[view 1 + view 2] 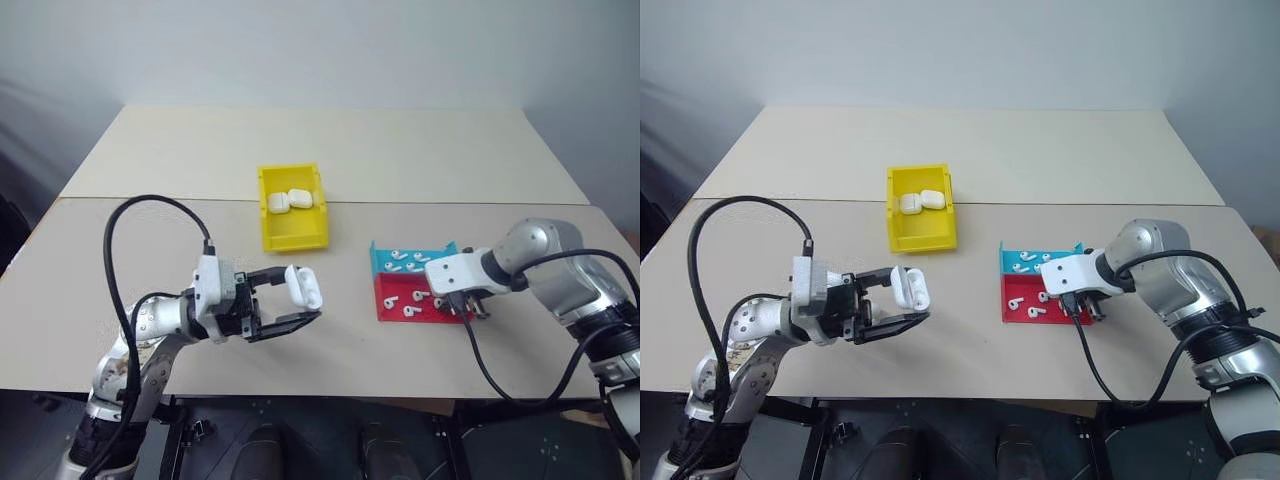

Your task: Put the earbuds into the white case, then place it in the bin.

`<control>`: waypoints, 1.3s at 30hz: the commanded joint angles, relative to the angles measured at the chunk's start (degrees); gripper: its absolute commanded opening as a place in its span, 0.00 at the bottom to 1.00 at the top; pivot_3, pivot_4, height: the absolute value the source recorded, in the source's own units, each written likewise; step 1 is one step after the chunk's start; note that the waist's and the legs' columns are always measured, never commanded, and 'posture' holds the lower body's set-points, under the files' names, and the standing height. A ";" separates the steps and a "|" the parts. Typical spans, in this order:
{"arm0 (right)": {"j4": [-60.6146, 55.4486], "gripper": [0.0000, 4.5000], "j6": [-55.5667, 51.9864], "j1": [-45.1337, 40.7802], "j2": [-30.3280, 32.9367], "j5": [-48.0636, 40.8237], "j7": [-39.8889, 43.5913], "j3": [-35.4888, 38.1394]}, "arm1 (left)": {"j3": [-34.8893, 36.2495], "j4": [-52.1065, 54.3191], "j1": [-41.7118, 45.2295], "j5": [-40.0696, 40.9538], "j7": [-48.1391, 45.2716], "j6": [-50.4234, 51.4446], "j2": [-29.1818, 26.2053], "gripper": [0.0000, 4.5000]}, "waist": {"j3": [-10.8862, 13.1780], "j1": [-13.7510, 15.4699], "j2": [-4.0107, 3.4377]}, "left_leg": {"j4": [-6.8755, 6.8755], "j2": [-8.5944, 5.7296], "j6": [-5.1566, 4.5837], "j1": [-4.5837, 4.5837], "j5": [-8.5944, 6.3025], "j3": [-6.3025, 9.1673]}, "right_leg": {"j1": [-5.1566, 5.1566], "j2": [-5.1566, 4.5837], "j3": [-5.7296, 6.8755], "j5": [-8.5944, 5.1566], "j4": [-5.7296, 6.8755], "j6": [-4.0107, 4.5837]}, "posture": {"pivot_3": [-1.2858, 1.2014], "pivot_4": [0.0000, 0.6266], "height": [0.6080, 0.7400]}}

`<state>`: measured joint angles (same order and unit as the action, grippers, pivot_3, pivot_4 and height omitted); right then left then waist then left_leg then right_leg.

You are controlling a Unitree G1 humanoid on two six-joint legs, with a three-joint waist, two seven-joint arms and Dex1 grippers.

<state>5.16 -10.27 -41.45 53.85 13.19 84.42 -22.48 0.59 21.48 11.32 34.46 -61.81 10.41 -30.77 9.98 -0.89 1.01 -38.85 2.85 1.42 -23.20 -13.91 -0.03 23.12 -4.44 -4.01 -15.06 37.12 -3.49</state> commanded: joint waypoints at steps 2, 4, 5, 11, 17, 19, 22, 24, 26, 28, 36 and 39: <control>-9.73 0.23 -8.64 -0.01 2.96 -9.53 -0.09 12.30 | 0.80 0.58 3.53 5.18 -0.74 1.29 1.32 0.62 | 0.00 0.05 0.00 | 0.01 0.00 0.00 -0.02 0.00 0.01 | 0.01 0.00 0.01 0.00 -0.01 0.00 | 0.52 0.24 1.00; -14.43 0.23 -13.30 1.55 3.20 -15.59 -1.22 19.16 | 0.05 -0.56 5.45 5.60 -1.09 1.35 2.33 0.62 | 0.00 0.18 0.00 | 0.00 0.00 0.00 -0.02 0.00 0.04 | -0.02 0.00 0.02 0.00 -0.03 0.00 | 0.52 0.24 1.00; -17.23 0.23 -15.87 2.74 2.79 -19.30 -2.16 23.58 | -0.39 -1.20 6.54 5.94 -1.63 1.63 2.71 0.62 | 0.00 0.28 0.01 | 0.00 0.00 0.00 -0.02 0.00 0.05 | -0.04 0.00 0.03 0.00 -0.03 0.00 | 0.52 0.24 1.00; -29.95 0.23 -23.63 9.49 -5.44 -38.24 -11.67 42.28 | -2.43 -5.93 11.84 7.36 -5.61 2.73 5.35 0.62 | -0.02 0.17 0.05 | -0.01 -0.01 -0.01 0.01 0.00 0.09 | -0.10 0.00 0.07 0.00 -0.03 -0.01 | 0.52 0.24 1.00; -36.29 0.23 -22.75 12.81 -17.69 -53.95 -22.01 48.16 | -5.38 -11.68 16.93 6.48 -10.18 2.25 8.48 0.62 | -0.02 -0.14 0.05 | 0.00 -0.02 -0.01 0.03 0.00 0.11 | -0.12 0.02 0.05 0.01 -0.02 -0.02 | 0.52 0.24 1.00; -36.42 0.23 -20.33 12.55 -20.27 -55.59 -23.45 46.63 | -6.00 -13.04 18.15 6.06 -11.23 2.18 9.09 0.62 | -0.02 -0.16 0.05 | 0.01 -0.02 -0.01 0.03 0.00 0.11 | -0.12 0.03 0.05 0.01 -0.01 -0.02 | 0.52 0.24 1.00; -35.48 0.23 -16.35 11.17 -22.85 -55.46 -24.26 43.26 | -6.51 -14.33 19.35 5.62 -12.51 1.94 9.63 0.62 | -0.02 -0.17 0.05 | 0.01 -0.03 -0.01 0.03 0.00 0.11 | -0.12 0.02 0.05 0.01 -0.02 -0.02 | 0.52 0.24 1.00; -34.45 0.23 -14.21 10.35 -23.88 -55.19 -24.25 41.05 | -6.62 -14.92 19.93 5.24 -12.88 1.78 9.88 0.62 | -0.02 -0.17 0.05 | 0.01 -0.02 -0.01 0.03 0.00 0.11 | -0.11 0.03 0.05 0.01 -0.02 -0.02 | 0.52 0.24 1.00; -33.34 0.23 -12.51 9.88 -24.99 -56.04 -23.52 39.29 | -6.58 -15.45 20.34 4.80 -13.20 1.48 10.15 0.62 | -0.02 -0.13 0.05 | 0.01 -0.02 -0.01 0.02 0.00 0.12 | -0.10 0.03 0.06 0.01 -0.02 -0.02 | 0.52 0.24 1.00; -32.27 0.23 -10.41 9.84 -26.31 -56.61 -21.77 37.16 | -6.50 -15.51 20.56 4.51 -13.30 1.23 10.46 0.62 | -0.02 -0.11 0.05 | 0.01 -0.02 -0.01 0.02 0.00 0.12 | -0.10 0.03 0.06 0.01 -0.02 -0.02 | 0.52 0.24 1.00; -28.12 0.23 -3.88 9.17 -26.70 -53.57 -16.91 29.59 | -6.03 -13.93 19.58 4.32 -13.60 1.68 9.98 0.62 | -0.02 -0.11 0.05 | 0.01 -0.02 -0.01 0.02 0.00 0.12 | -0.10 0.03 0.06 0.01 -0.02 -0.02 | 0.52 0.24 1.00; -26.46 0.23 -1.92 9.26 -26.72 -52.24 -15.92 27.59 | -5.92 -13.63 19.35 4.17 -13.56 1.63 9.81 0.62 | -0.02 -0.12 0.05 | 0.01 -0.02 -0.01 0.02 0.00 0.12 | -0.09 0.03 0.06 0.01 -0.02 -0.02 | 0.52 0.24 1.00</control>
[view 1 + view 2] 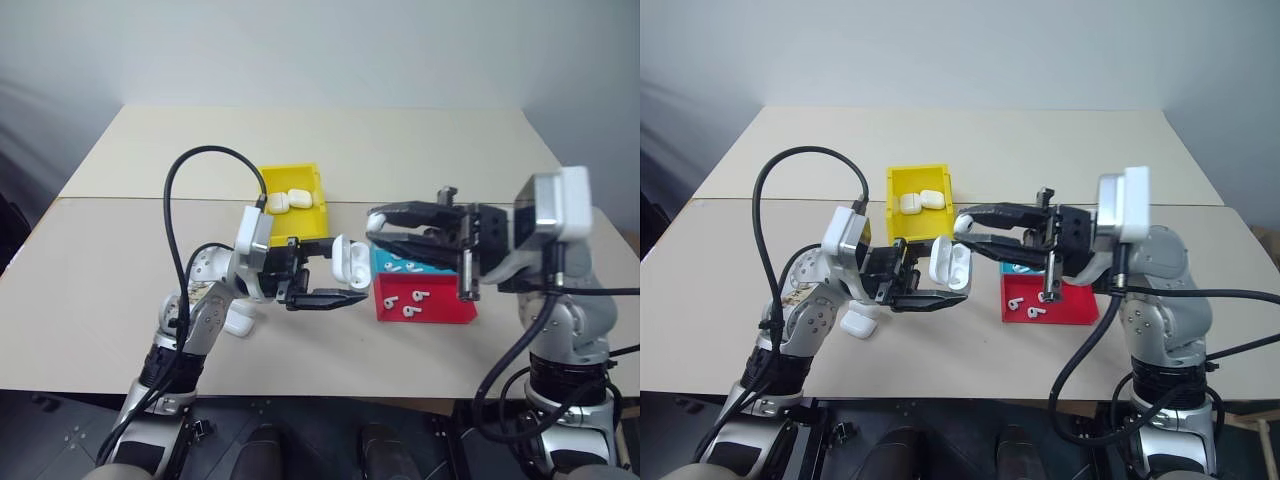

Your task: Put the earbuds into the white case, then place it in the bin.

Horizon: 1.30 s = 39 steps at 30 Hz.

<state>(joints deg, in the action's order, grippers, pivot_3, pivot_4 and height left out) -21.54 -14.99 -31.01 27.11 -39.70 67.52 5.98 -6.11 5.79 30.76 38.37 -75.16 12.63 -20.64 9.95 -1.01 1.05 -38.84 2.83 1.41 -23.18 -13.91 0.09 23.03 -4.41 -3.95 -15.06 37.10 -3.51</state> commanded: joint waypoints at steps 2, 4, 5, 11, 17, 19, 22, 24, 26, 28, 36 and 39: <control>0.80 0.23 3.69 -0.94 0.39 1.33 1.51 -1.78 | 0.77 2.35 -0.24 0.21 -0.04 -0.58 -0.33 0.62 | 0.00 0.03 0.00 | 0.00 0.00 0.00 0.00 0.00 0.00 | 0.00 0.00 0.00 0.00 0.00 0.00 | 0.52 0.24 1.00; 1.37 0.23 4.56 -0.63 0.67 2.16 1.75 -2.42 | 0.65 2.77 -0.42 0.05 0.04 -0.67 -0.41 0.62 | 0.00 0.04 0.00 | 0.00 0.00 0.00 -0.01 0.00 0.00 | 0.00 0.00 0.00 0.00 0.00 0.00 | 0.52 0.24 1.00; 1.52 0.23 4.86 -0.50 0.79 2.33 1.76 -2.59 | 0.60 2.97 -0.51 0.01 0.08 -0.66 -0.45 0.62 | 0.00 0.05 0.00 | 0.00 0.00 0.00 -0.01 0.00 0.00 | 0.00 0.00 0.00 0.00 0.00 0.00 | 0.52 0.24 1.00; 2.55 0.23 6.36 0.21 1.68 3.85 2.26 -3.36 | 0.45 3.37 -0.73 -0.19 0.12 -0.68 -0.61 0.62 | 0.00 0.09 0.00 | 0.00 0.00 0.00 0.00 0.00 0.00 | 0.00 0.00 0.00 0.00 0.00 0.00 | 0.52 0.24 1.00; 3.35 0.23 7.39 0.55 1.88 5.06 2.61 -3.98 | 0.60 3.47 -0.69 -0.19 0.36 -0.64 -0.94 0.62 | 0.00 0.08 0.00 | 0.00 0.00 0.00 0.00 0.00 0.00 | 0.00 0.00 0.00 0.00 0.00 0.00 | 0.52 0.24 1.00; 3.69 0.23 7.95 0.70 1.94 5.80 2.64 -4.45 | 0.51 3.47 -0.80 -0.31 0.37 -0.76 -0.96 0.62 | 0.00 0.07 0.00 | 0.00 0.00 0.00 0.00 0.00 0.00 | 0.00 0.00 0.00 0.00 0.00 0.00 | 0.52 0.24 1.00; 3.82 0.23 8.30 0.89 2.13 5.73 2.61 -4.56 | 0.39 3.60 -0.91 -0.50 0.53 -0.81 -0.91 0.62 | 0.00 0.09 0.00 | 0.00 0.00 0.00 -0.01 0.00 0.01 | 0.01 0.00 0.00 0.00 0.00 0.00 | 0.52 0.24 1.00; 4.09 0.23 8.78 1.05 2.36 5.99 2.86 -4.78 | 0.36 3.43 -0.96 -0.83 0.59 -1.06 -0.86 0.62 | 0.00 0.11 0.00 | 0.00 0.00 0.00 -0.01 0.00 0.00 | 0.00 0.00 0.00 0.00 0.00 0.00 | 0.52 0.24 1.00; 4.39 0.23 9.18 1.22 2.58 6.38 3.02 -5.00 | 0.43 3.35 -0.98 -0.93 0.58 -1.07 -0.82 0.62 | 0.00 0.13 0.00 | 0.00 0.00 0.00 0.00 0.00 0.00 | 0.00 0.00 0.00 0.00 0.00 0.00 | 0.52 0.24 1.00; 4.58 0.23 9.53 1.41 2.81 6.55 3.24 -5.14 | 0.46 3.35 -0.99 -1.08 0.60 -1.07 -0.72 0.62 | 0.00 0.13 0.00 | 0.00 0.00 0.00 0.00 0.00 0.00 | 0.00 0.00 0.00 0.00 0.00 0.00 | 0.52 0.24 1.00; 5.60 0.51 11.24 1.66 3.52 8.16 3.38 -5.87 | 0.82 2.63 -0.96 -1.78 0.55 -1.37 -0.32 0.62 | 0.00 0.11 0.00 | 0.00 0.00 0.00 0.00 0.00 0.00 | 0.01 0.00 0.00 0.00 0.00 0.00 | 0.52 0.24 1.00; 5.83 0.51 11.48 1.61 4.00 8.09 3.93 -5.78 | 0.91 2.50 -1.06 -1.88 0.63 -1.47 -0.27 0.62 | 0.00 0.14 0.00 | 0.00 0.00 0.00 -0.01 0.00 0.00 | 0.00 0.00 0.00 0.00 -0.01 0.00 | 0.52 0.24 1.00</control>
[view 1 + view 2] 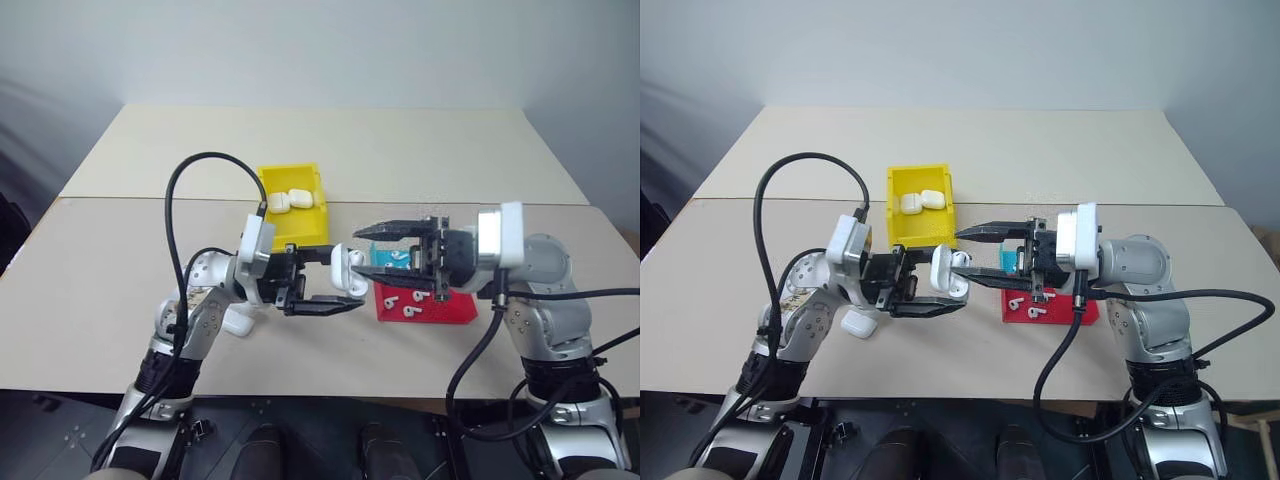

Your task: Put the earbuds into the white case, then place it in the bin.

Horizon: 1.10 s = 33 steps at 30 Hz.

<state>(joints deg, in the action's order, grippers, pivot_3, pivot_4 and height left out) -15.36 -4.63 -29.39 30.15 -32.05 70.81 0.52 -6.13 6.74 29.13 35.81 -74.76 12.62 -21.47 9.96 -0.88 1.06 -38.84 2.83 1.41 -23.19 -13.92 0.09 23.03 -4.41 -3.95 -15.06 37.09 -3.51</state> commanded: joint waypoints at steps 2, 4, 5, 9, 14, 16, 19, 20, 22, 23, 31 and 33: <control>-0.49 0.51 0.81 -0.05 1.85 -0.57 1.06 0.75 | 0.98 1.41 -0.10 -0.26 0.17 -1.88 -0.24 0.62 | 0.00 -0.01 0.00 | 0.00 0.00 0.00 0.00 0.00 0.00 | 0.00 0.00 0.00 0.00 0.00 0.00 | 0.52 0.24 1.00; -0.82 0.51 -0.86 -0.43 3.62 -2.99 1.34 2.94 | 1.13 1.25 -1.52 -1.86 -0.46 -3.03 -1.77 0.62 | 0.00 -0.03 0.00 | 0.00 0.00 0.00 0.00 0.00 0.00 | 0.00 0.00 0.00 0.00 0.00 0.00 | 0.52 0.24 1.00; -0.88 0.51 -1.29 -0.54 4.12 -3.63 1.35 3.41 | 1.15 1.21 -1.86 -2.22 -0.64 -3.37 -2.13 0.62 | 0.00 -0.06 0.00 | 0.00 0.00 0.00 0.00 0.00 0.00 | 0.00 0.00 0.00 0.00 0.00 0.00 | 0.52 0.24 1.00; 3.01 0.51 -10.45 -5.94 14.11 -1.65 -0.19 4.85 | 2.89 3.96 -7.50 -4.06 -2.68 -5.97 -7.89 0.62 | 0.02 -0.22 -0.03 | 0.03 0.00 0.00 0.00 0.00 -0.02 | 0.03 -0.01 -0.02 0.00 0.00 0.00 | 0.52 0.24 1.00; 17.98 0.51 -9.89 -18.86 25.63 16.46 8.64 -8.74 | 6.40 6.97 -13.50 -4.59 -1.90 -8.54 -12.62 0.62 | 0.04 -0.26 -0.07 | 0.10 0.02 0.00 0.03 0.00 -0.09 | 0.11 -0.01 -0.04 -0.01 -0.01 0.03 | 0.52 0.24 1.00; 25.95 0.51 -8.18 -25.93 24.67 23.86 10.98 -15.11 | 6.93 8.19 -14.59 -4.70 -1.26 -8.89 -13.32 0.62 | 0.04 -0.66 -0.07 | 0.11 0.05 0.00 0.04 0.00 -0.10 | 0.08 0.00 -0.03 -0.01 -0.03 0.03 | 0.52 0.24 1.00; 39.62 0.51 -1.78 -34.69 20.17 31.89 15.11 -22.40 | 6.64 9.53 -15.32 -5.37 -0.27 -9.63 -13.25 0.62 | 0.05 -1.00 -0.07 | 0.14 0.05 0.00 0.02 0.00 -0.13 | 0.11 -0.01 -0.04 -0.01 -0.05 0.04 | 0.52 0.24 1.00; 44.57 0.51 0.64 -37.26 18.25 34.40 16.08 -24.56 | 6.58 10.11 -15.52 -5.25 0.43 -9.38 -13.04 0.62 | 0.06 -1.18 -0.07 | 0.14 0.04 0.00 0.01 0.00 -0.14 | 0.14 -0.01 -0.06 -0.01 -0.05 0.04 | 0.52 0.24 1.00; 52.57 0.51 4.99 -40.91 14.97 37.94 16.63 -27.12 | 6.48 10.85 -15.80 -4.87 1.66 -8.93 -12.63 0.62 | 0.06 -1.42 -0.07 | 0.18 0.04 0.00 -0.06 0.00 -0.14 | 0.20 -0.01 -0.05 -0.01 -0.07 0.04 | 0.52 0.24 1.00; 56.44 0.51 6.61 -42.63 13.28 39.59 16.63 -28.15 | 6.41 11.15 -15.97 -4.89 2.22 -8.79 -12.58 0.62 | 0.07 -1.46 -0.07 | 0.17 0.04 0.00 -0.07 0.00 -0.13 | 0.21 -0.01 -0.05 0.00 -0.07 0.04 | 0.52 0.24 1.00; 75.40 0.51 10.12 -50.39 4.19 49.20 13.37 -31.86 | 6.51 13.21 -18.14 -4.54 4.67 -8.37 -13.18 0.62 | 0.10 -1.47 -0.12 | 0.16 0.05 0.00 -0.07 0.00 -0.12 | 0.24 -0.02 -0.03 0.00 0.01 0.05 | 0.52 0.24 1.00; 76.04 0.51 10.31 -50.50 3.43 49.56 14.44 -31.27 | 6.65 12.87 -18.02 -4.67 4.74 -8.49 -13.46 0.62 | 0.10 -1.43 -0.12 | 0.16 0.04 0.00 -0.08 0.00 -0.12 | 0.24 -0.03 -0.02 0.00 0.01 0.05 | 0.52 0.24 1.00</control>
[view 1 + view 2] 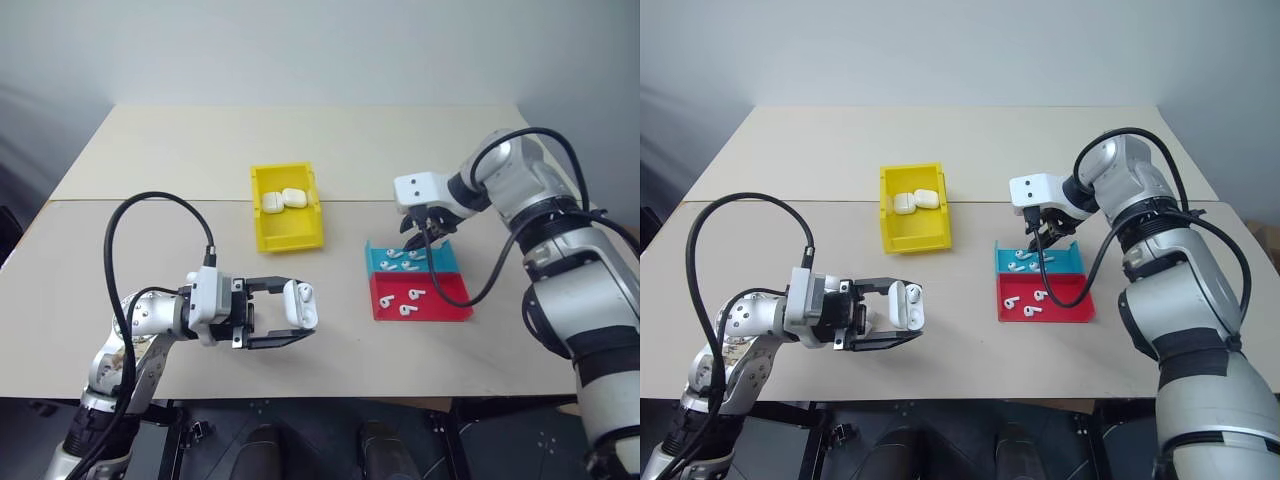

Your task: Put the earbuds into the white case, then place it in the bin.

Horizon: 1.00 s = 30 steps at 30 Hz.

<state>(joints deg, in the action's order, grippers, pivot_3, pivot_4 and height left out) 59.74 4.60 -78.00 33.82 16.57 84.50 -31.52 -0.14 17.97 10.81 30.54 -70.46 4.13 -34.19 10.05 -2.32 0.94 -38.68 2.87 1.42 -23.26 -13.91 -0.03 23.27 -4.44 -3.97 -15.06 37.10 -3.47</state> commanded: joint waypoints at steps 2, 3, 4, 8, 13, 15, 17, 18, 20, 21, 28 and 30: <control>0.93 0.51 1.57 -1.63 -0.68 1.60 0.61 1.15 | 0.78 1.20 0.74 0.57 0.44 -0.25 -0.91 0.62 | 0.01 -0.09 -0.01 | 0.00 0.00 0.00 0.00 0.00 0.00 | 0.00 0.00 0.00 0.00 0.00 0.00 | 0.52 0.24 1.00; 0.98 0.51 1.87 -1.37 -0.79 2.09 0.19 1.13 | 0.79 1.03 0.98 0.57 0.49 -0.43 -0.87 0.62 | 0.01 -0.11 -0.02 | 0.00 0.00 0.00 0.01 0.00 0.00 | 0.00 0.00 0.00 0.00 0.01 0.00 | 0.52 0.24 1.00; 1.20 0.51 2.04 -1.08 -0.92 2.83 -0.58 0.90 | 0.76 0.85 1.26 0.56 0.57 -0.45 -0.83 0.62 | 0.01 -0.12 -0.02 | 0.00 0.00 0.00 0.01 0.00 0.00 | 0.00 0.01 0.00 0.00 0.02 0.00 | 0.52 0.24 1.00; 2.10 0.51 2.11 -0.01 -1.18 4.58 -1.51 0.80 | 0.40 0.80 1.63 0.32 0.84 -0.30 -0.74 0.62 | 0.01 -0.14 -0.02 | 0.00 0.00 0.00 0.02 0.00 0.00 | 0.00 0.01 0.00 0.00 0.03 0.00 | 0.52 0.24 1.00; 1.79 0.51 1.29 0.74 -1.88 4.03 0.47 2.16 | -0.18 0.21 1.83 -0.17 0.99 -0.59 -0.38 0.62 | 0.01 -0.15 -0.02 | 0.00 0.00 0.00 0.02 0.00 0.00 | 0.00 0.01 -0.01 0.00 0.02 0.00 | 0.52 0.24 1.00; 1.62 0.51 1.31 1.19 -2.24 4.22 0.90 2.16 | -0.48 -0.44 2.04 -0.58 1.01 -0.84 -0.16 0.62 | 0.01 -0.15 -0.02 | 0.00 0.00 0.00 0.02 0.00 0.00 | 0.00 0.01 -0.01 0.00 0.03 0.00 | 0.52 0.24 1.00; 1.69 0.51 1.35 1.51 -2.53 4.53 0.73 2.12 | -0.65 -0.67 2.18 -0.67 1.02 -0.88 -0.10 0.62 | 0.01 -0.16 -0.02 | 0.00 0.00 0.00 0.03 0.00 0.00 | 0.00 0.01 -0.01 0.00 0.04 0.00 | 0.52 0.24 1.00; 1.84 0.51 1.35 1.59 -2.65 4.74 0.58 2.03 | -0.68 -0.69 2.26 -0.70 1.04 -0.80 -0.10 0.62 | 0.01 -0.16 -0.02 | 0.00 0.00 0.00 0.03 0.00 0.00 | 0.00 0.01 -0.01 0.00 0.03 0.00 | 0.52 0.24 1.00; 2.20 0.51 1.26 1.71 -2.87 4.95 0.42 2.01 | -0.67 -0.81 2.47 -0.73 1.12 -0.68 -0.05 0.62 | 0.03 -0.17 -0.04 | 0.00 0.00 0.00 0.02 0.00 0.00 | 0.00 0.01 -0.01 0.00 0.03 0.00 | 0.52 0.24 1.00; 2.35 0.51 1.22 1.76 -2.94 5.02 0.39 2.02 | -0.67 -0.86 2.55 -0.74 1.18 -0.62 -0.03 0.62 | 0.03 -0.17 -0.04 | 0.00 0.00 0.00 0.02 0.00 0.00 | 0.00 0.01 -0.01 0.00 0.03 0.00 | 0.52 0.24 1.00; 3.72 0.51 1.79 2.32 -3.28 6.40 -0.86 1.48 | -0.47 -0.92 2.28 -0.88 1.35 -0.59 -0.36 0.62 | 0.03 -0.19 -0.04 | 0.00 0.00 0.00 0.03 0.00 0.00 | 0.00 0.01 -0.01 0.00 0.03 0.00 | 0.52 0.24 1.00; 4.05 0.51 1.71 2.25 -3.40 6.59 -1.07 1.58 | -0.54 -0.70 2.17 -0.97 1.57 -0.56 -0.32 0.62 | 0.03 -0.20 -0.04 | 0.00 0.00 0.00 0.03 0.00 0.00 | 0.00 0.01 -0.01 0.00 0.03 0.01 | 0.52 0.24 1.00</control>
<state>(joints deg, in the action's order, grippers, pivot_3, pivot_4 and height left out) 63.76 5.87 -75.17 30.27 22.92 83.58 -30.72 -1.04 16.24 12.74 29.31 -69.28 4.00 -34.28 10.08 -2.51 0.89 -38.68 2.87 1.42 -23.23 -13.91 -0.03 23.27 -4.43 -3.98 -15.05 37.14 -3.46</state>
